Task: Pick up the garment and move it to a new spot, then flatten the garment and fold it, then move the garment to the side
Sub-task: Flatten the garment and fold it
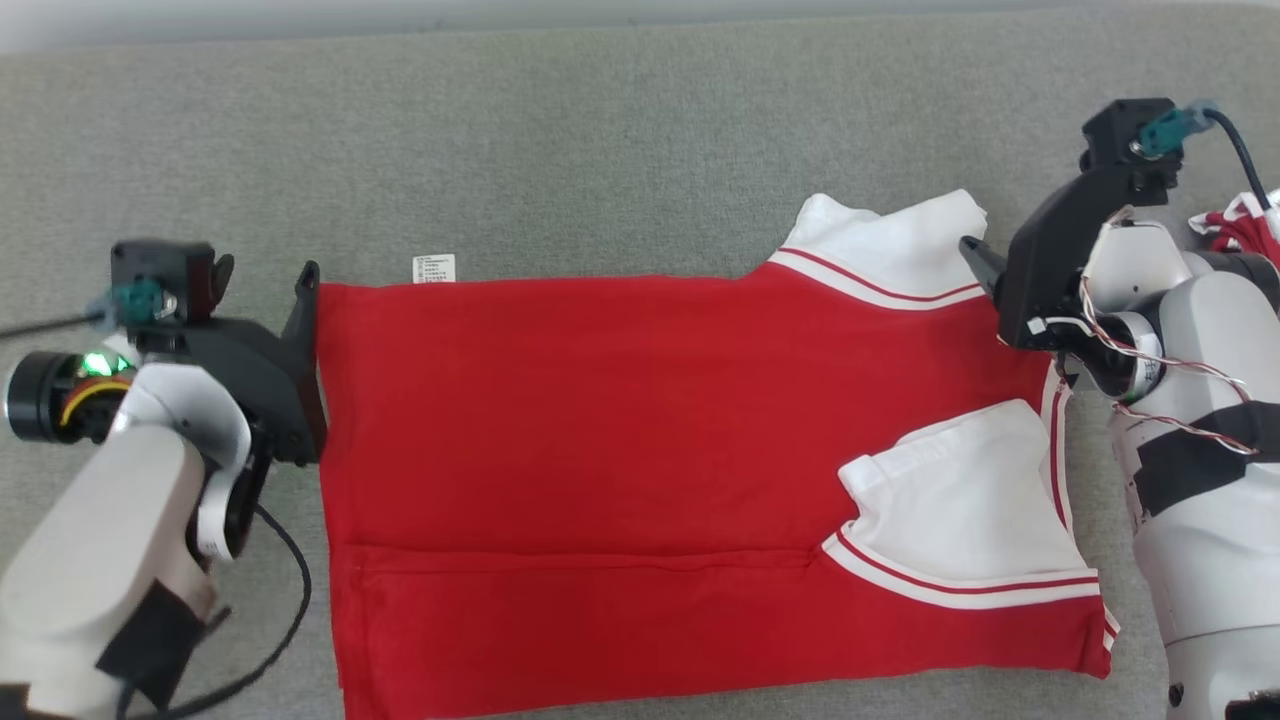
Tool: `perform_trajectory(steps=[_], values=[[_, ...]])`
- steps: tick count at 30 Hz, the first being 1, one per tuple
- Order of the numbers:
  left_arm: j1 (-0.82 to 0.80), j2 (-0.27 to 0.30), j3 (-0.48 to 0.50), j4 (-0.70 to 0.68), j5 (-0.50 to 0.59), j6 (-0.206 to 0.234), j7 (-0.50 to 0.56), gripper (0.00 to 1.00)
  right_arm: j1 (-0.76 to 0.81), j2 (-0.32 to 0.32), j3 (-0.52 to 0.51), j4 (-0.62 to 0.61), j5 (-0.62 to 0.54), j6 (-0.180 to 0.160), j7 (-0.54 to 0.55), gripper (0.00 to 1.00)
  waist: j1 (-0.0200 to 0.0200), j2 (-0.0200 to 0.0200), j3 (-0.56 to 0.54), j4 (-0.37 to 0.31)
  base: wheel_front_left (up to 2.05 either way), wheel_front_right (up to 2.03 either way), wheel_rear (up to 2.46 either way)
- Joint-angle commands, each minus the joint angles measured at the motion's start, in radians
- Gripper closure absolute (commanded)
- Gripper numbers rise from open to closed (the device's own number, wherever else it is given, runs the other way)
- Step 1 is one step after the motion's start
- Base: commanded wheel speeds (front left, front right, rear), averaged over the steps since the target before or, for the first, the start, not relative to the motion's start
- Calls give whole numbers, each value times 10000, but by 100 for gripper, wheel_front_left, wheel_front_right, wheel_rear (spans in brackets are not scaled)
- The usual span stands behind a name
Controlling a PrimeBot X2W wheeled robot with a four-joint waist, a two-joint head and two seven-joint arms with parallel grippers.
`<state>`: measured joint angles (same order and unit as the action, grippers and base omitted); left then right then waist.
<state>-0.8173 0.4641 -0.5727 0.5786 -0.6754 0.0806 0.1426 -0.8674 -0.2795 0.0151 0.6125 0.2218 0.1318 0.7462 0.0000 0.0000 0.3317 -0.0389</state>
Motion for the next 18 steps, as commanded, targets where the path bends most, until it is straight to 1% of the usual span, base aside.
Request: perform_trajectory(steps=[1, 2, 3, 7, 8, 10, 14, 18], values=[[415, 37, 85, -259, 67, 74, -522, 0, 235, -36, -106, -100, 27, -20, -81, 0, 0, 0, -240, 150, 0, 0, 0], [415, 37, 85, -259, 67, 74, -522, 0, 235, -36, -106, -100, 27, -20, -81, 0, 0, 0, -240, 150, 0, 0, 0], [783, 24, 85, -693, 179, 101, -1220, 0, 361, -78, -299, -195, -7, -20, -261, 0, 0, 0, -344, 236, 0, 0, 0], [1822, -202, 56, -1632, 412, 374, -2666, 0, 658, -351, -677, -232, -609, -20, -876, 0, 0, 0, -542, 452, 0, 0, 0], [2054, -180, 18, -1864, 592, 488, -3035, 0, 721, -369, -754, -232, -774, -20, -1026, 0, 0, 0, -578, 495, 0, 0, 0], [2614, -348, 21, -2322, 596, 691, -3547, 0, 814, -438, -935, -181, -976, -20, -1286, 0, 0, 0, -632, 591, 0, 0, 0], [3657, -568, 141, -3226, 914, 1206, -3983, 0, 944, -451, -1316, 9, -1229, -20, -1632, 0, 0, 0, -611, 751, 0, 0, 0], [4424, -782, 271, -3916, 1119, 1421, -4063, 0, 724, -265, -1714, 257, -1421, -20, -1771, 0, 0, 0, -466, 896, 0, 0, 0]])
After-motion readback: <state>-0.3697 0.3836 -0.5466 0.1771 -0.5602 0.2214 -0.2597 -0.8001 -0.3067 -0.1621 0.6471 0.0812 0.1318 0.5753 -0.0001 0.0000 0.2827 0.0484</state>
